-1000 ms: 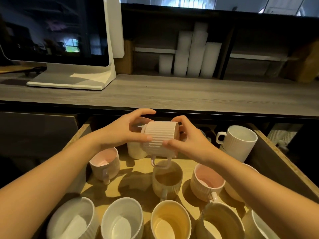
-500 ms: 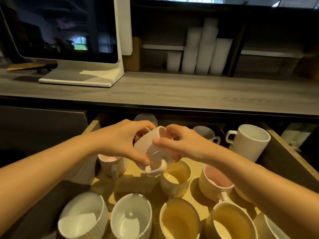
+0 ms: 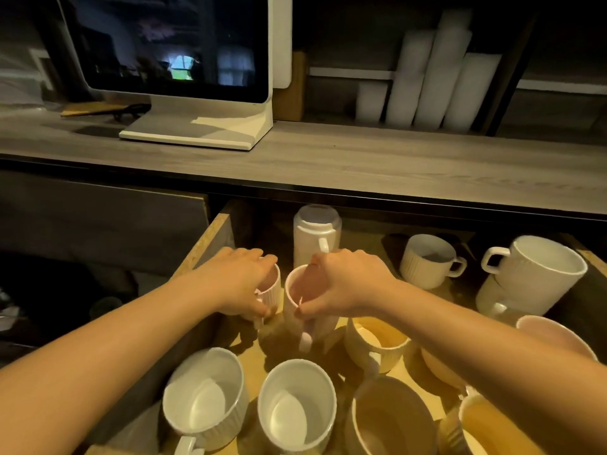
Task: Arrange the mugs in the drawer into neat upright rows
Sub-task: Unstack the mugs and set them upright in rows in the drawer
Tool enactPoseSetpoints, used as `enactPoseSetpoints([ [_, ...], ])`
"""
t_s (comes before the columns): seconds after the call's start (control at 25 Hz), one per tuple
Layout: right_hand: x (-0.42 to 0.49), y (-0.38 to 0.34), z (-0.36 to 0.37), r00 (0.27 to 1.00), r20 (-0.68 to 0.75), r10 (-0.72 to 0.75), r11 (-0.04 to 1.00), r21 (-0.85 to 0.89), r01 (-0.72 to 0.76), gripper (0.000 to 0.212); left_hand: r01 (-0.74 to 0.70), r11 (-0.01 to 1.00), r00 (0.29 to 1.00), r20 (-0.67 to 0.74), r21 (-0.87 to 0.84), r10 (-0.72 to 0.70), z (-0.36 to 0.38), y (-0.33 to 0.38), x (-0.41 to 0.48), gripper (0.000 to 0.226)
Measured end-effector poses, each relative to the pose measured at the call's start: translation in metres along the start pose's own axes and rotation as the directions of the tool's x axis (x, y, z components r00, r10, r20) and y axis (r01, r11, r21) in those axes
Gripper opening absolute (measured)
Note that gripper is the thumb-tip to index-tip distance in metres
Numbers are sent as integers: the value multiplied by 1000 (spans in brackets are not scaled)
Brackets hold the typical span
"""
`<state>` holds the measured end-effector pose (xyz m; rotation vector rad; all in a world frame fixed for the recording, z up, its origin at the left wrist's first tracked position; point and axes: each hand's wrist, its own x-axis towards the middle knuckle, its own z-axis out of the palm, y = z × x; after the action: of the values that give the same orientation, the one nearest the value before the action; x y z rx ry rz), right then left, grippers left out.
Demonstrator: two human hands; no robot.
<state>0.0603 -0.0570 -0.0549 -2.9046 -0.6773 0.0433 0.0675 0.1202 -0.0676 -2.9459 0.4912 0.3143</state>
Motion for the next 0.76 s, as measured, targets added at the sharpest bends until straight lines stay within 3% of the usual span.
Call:
enactPoseSetpoints([
  [0.24, 7, -5, 20, 995, 86, -48, 998, -41, 52, 56, 97, 995, 995, 1, -32, -97, 15, -9, 6, 81],
  [0.44, 7, -5, 30, 993, 95, -69, 997, -33, 73, 54, 159, 980, 985, -88, 117, -150, 22, -2, 13, 75],
  [0.76, 1, -3, 31, 990, 110, -85, 996, -19, 88, 55, 91, 969, 994, -84, 228, -74, 14, -1, 11, 70],
])
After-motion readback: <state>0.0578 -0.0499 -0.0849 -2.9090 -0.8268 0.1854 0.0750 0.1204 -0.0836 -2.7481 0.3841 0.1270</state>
